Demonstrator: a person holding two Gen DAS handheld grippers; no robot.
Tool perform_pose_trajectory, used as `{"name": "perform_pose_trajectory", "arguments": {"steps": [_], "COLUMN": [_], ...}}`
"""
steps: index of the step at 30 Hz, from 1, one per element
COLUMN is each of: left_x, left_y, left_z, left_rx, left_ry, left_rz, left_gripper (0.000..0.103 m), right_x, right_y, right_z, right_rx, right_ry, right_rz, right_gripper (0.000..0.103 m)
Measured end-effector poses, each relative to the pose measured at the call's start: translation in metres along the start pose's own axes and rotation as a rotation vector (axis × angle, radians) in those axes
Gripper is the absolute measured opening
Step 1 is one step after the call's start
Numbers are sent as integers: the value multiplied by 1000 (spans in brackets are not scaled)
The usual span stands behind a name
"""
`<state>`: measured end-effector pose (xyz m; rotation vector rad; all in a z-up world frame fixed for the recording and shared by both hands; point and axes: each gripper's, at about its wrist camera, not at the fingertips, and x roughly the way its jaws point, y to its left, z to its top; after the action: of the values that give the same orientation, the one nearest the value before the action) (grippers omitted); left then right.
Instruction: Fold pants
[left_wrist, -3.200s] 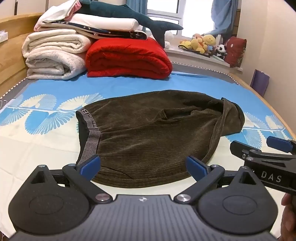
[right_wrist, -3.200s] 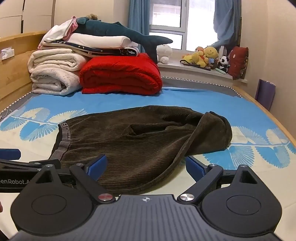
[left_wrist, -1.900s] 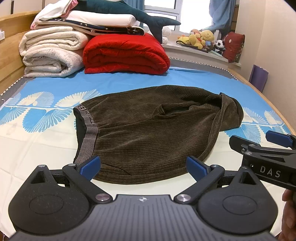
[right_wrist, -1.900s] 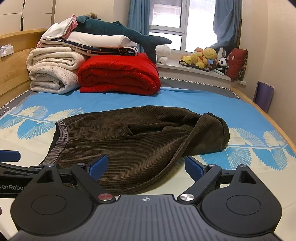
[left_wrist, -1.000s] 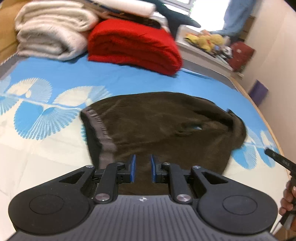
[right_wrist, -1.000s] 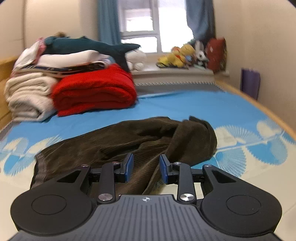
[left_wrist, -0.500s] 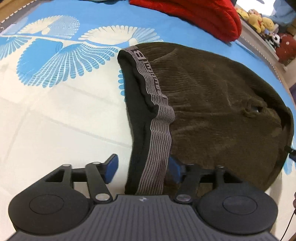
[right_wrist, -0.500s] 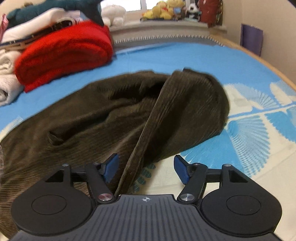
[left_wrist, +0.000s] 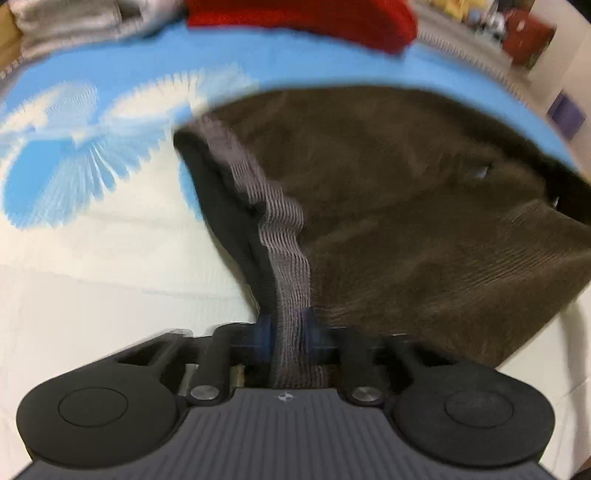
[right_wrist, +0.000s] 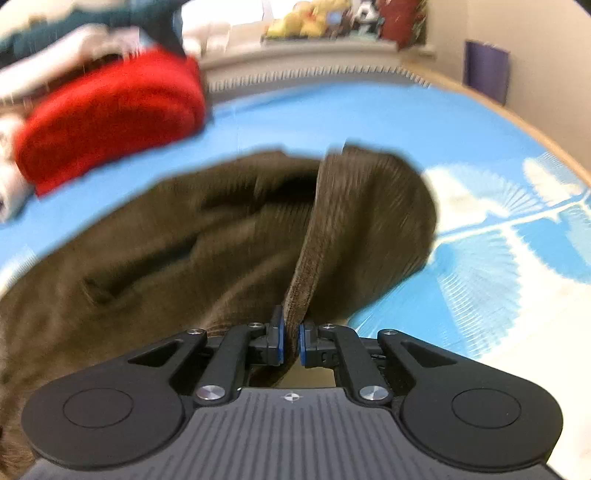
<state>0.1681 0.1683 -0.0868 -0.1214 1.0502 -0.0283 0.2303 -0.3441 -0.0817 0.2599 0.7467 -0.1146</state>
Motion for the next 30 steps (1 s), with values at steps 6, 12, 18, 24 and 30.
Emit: {"name": "perform_pose_trajectory", "arguments": {"steps": [6,12,18,24,30], "left_x": [-94,-75,-68,-35,1], "left_y": [15,52,59,57,55], "left_z": [-17,-52,-47,-46,-38], "left_rx": [13,5,-84,-150,-141], "left_ry": [-118,154,158,191,241], "left_rz": [-50,95,84,14,13], "left_gripper": [9,10,31,58,74], "right_x": [-99,-99,-112,-74,1], "right_y": [-16,-16,-46,-45,-15], "right_z": [-24,-116,-84,-48,-22], "right_rx": [-113,-430,-294,-142,-103], "right_ry": [-1,414,228,91,73], "right_rz": [135,247,228,135,38], "right_gripper": [7,13,31,39,61]}}
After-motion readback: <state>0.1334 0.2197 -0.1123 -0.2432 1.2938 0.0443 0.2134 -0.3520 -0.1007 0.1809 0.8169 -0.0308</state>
